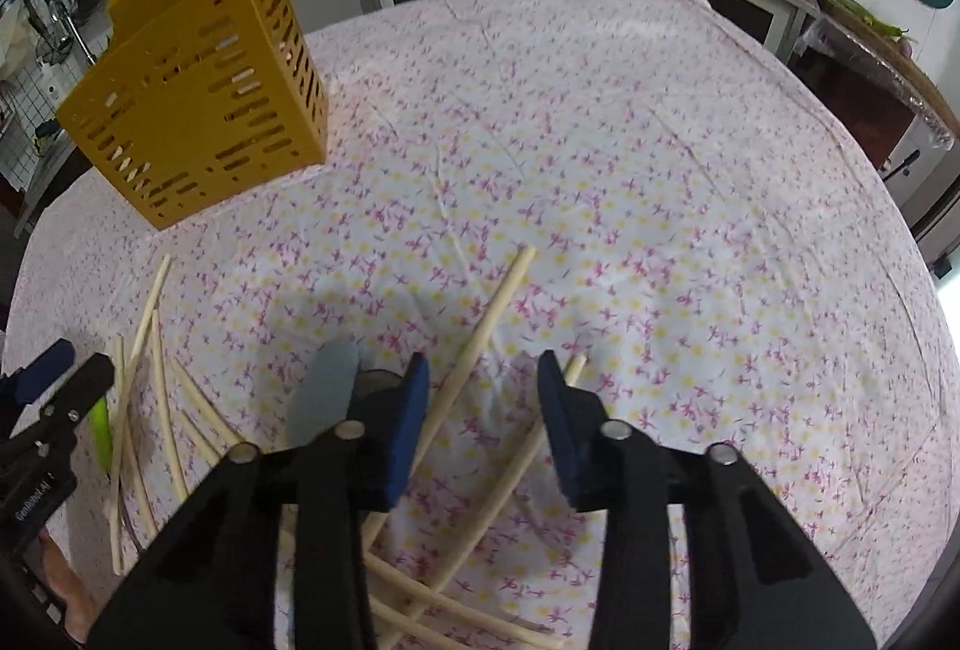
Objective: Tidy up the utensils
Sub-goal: 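Lower the right tool onto a wooden chopstick and close it while the left tool grasps another chopstick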
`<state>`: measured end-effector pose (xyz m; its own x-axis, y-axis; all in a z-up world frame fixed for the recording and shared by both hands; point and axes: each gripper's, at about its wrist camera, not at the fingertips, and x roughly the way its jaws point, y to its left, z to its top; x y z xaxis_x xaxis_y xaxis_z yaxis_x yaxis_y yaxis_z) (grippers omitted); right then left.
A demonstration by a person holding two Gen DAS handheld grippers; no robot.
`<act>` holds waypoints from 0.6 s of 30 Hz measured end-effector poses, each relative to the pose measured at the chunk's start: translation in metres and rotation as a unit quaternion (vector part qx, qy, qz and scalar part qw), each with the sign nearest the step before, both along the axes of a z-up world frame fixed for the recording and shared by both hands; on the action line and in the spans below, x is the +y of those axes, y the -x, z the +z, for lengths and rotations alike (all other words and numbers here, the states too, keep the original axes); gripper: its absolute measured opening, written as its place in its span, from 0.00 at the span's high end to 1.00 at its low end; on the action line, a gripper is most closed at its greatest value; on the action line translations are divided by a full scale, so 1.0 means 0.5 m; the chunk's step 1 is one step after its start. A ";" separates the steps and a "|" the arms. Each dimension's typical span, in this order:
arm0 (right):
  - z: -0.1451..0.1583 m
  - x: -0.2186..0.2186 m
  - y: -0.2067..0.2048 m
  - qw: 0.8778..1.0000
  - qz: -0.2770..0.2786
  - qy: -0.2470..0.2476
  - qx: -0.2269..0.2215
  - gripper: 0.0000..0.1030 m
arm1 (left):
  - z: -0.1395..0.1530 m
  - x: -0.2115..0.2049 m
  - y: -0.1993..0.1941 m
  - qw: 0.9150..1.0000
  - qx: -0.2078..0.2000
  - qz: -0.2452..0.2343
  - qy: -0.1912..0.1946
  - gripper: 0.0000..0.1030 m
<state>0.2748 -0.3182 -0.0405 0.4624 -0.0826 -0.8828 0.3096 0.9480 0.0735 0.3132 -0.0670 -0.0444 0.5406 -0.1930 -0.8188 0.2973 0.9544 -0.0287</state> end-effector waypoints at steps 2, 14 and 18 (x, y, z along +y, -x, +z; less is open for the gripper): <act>-0.005 0.001 -0.005 1.000 -0.001 -0.002 0.013 0.72 | -0.012 -0.009 -0.007 1.000 0.013 -0.010 -0.003 0.47; -0.023 0.001 -0.040 0.999 0.004 -0.005 0.045 0.80 | -0.064 -0.030 -0.051 0.998 0.058 -0.012 -0.022 0.75; -0.023 -0.012 -0.044 0.999 0.010 -0.015 0.040 0.88 | -0.064 -0.030 -0.064 0.998 0.067 -0.002 -0.020 0.94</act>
